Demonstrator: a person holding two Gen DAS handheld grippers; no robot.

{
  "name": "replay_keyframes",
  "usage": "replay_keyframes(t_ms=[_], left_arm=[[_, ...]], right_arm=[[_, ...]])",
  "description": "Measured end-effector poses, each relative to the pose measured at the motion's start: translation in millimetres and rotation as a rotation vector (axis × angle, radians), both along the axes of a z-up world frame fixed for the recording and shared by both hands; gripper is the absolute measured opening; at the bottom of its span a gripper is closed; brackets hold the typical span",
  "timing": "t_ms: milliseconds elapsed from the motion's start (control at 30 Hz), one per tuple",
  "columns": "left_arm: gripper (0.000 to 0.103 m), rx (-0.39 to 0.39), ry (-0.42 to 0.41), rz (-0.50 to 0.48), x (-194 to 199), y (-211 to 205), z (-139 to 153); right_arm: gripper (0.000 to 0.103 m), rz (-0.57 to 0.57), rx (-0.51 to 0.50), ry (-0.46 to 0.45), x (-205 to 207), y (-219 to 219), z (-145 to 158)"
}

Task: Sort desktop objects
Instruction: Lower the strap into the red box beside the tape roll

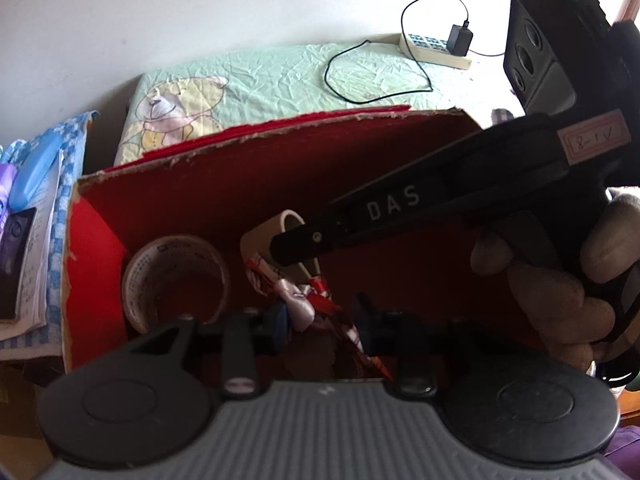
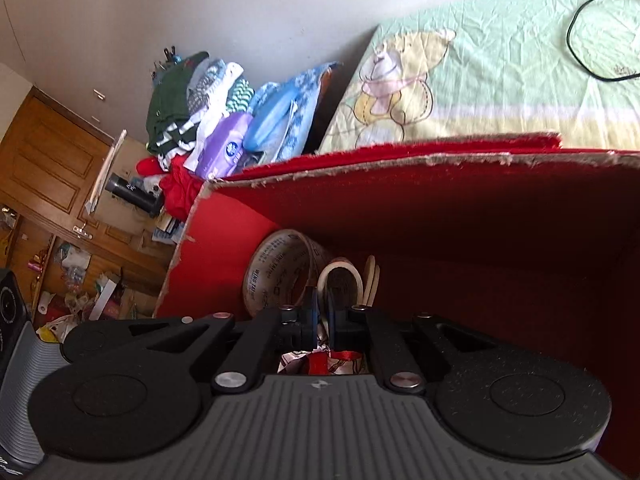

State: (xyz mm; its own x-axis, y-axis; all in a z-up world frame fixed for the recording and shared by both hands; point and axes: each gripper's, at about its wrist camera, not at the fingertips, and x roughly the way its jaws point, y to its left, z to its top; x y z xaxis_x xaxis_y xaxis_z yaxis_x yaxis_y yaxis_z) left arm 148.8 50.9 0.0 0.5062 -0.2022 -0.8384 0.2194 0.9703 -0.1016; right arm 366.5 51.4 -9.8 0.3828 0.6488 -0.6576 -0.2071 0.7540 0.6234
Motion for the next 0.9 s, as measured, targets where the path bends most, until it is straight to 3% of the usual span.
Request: replay_keyframes(t_ms=[300,500,700,833,900], left_arm=[[0.032,0.008,0.046,0.036,5.5,9.2,-10.0],[0.031,0.003,0.074,0.037,12.5,8.0,-15.4],[0.033,0.004,0.062,0.031,12.1,8.2,-13.6],[0.033,-0.004,0.055,0.034,11.7,11.0,-12.2],[0.034,-0.014,0.050,0.037,9.7,13.9,-10.7]], right_arm=[[0.006,-0.017,0.056,0.065,16.4,-6.3,-18.9],[0.010,-0.059,-0.009,0.147,21.9,-9.9,-26.6],[0.011,-0.059,-0.028,0.142,22.2,-11.6,-26.6],[0.022,-0.053,-0.059,0.121,21.6,-7.9,-23.7],[0.022,-0.054,-0.064,0.106,21.0,-6.8,-22.5]])
